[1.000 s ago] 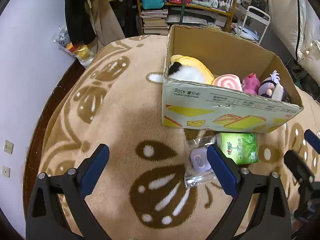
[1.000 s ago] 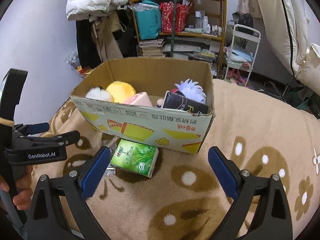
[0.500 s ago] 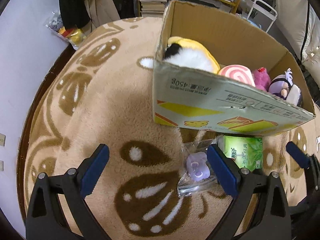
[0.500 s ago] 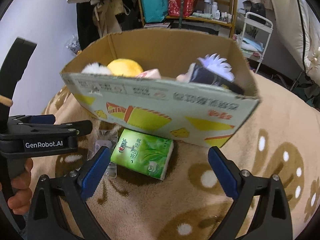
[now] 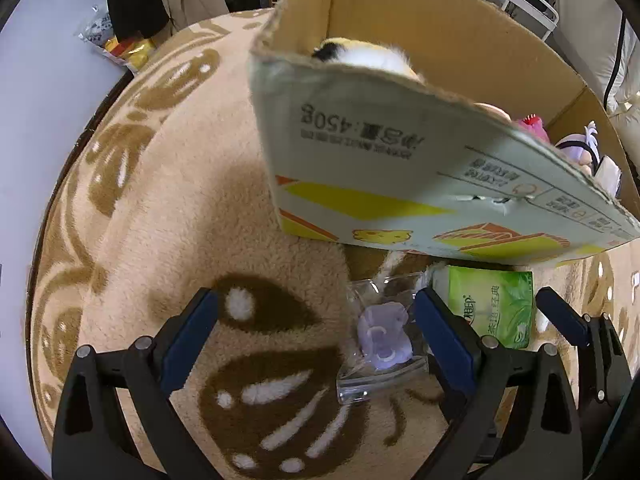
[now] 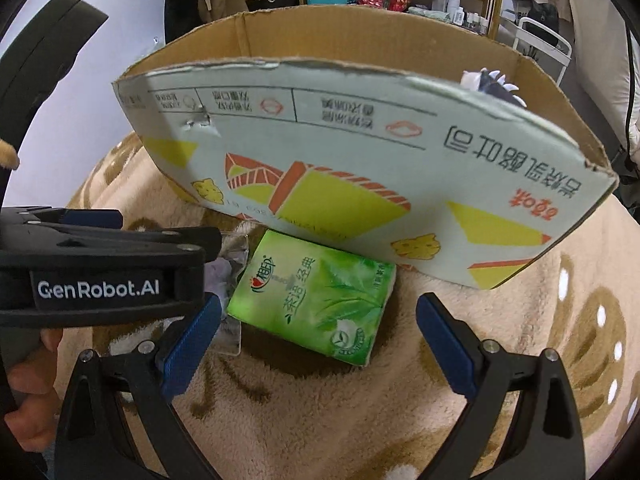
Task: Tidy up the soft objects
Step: 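Move both tools back to the rug, left over clear bag with purple toy, right over green tissue pack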
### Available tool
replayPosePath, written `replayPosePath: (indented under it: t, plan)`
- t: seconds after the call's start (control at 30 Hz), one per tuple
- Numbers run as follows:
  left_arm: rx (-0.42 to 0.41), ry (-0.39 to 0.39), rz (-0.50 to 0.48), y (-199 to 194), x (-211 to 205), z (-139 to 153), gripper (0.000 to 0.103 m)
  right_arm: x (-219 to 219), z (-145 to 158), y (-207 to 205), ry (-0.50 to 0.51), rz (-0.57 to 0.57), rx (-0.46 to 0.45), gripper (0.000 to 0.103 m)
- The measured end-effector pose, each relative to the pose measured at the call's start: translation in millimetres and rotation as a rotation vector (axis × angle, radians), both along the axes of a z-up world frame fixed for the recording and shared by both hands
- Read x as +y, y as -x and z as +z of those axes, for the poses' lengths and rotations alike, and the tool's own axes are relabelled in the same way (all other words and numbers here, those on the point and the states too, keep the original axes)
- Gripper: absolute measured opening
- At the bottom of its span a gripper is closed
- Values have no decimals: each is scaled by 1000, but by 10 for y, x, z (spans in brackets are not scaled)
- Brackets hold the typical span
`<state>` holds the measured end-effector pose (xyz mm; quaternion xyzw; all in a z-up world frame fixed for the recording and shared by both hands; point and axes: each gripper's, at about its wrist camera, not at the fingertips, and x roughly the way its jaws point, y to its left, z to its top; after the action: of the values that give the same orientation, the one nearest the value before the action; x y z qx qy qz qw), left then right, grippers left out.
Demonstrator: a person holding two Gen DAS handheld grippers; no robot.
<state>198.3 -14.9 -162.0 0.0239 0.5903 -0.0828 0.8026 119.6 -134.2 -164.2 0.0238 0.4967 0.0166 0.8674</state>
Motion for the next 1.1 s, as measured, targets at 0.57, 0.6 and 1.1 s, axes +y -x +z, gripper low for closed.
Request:
replayPosePath:
  t: [0.57, 0.6, 1.1]
  plan:
    - [50, -5, -63, -123, -154, -176, 97, 25, -64, -101, -1, 12, 62, 85]
    - [53, -4, -67, -124, -167, -183, 97, 29, -62, -98, 0, 12, 62, 85]
    - [55, -74, -105, -130, -482, -303, 97, 99, -54, -87, 27, 18, 88, 84]
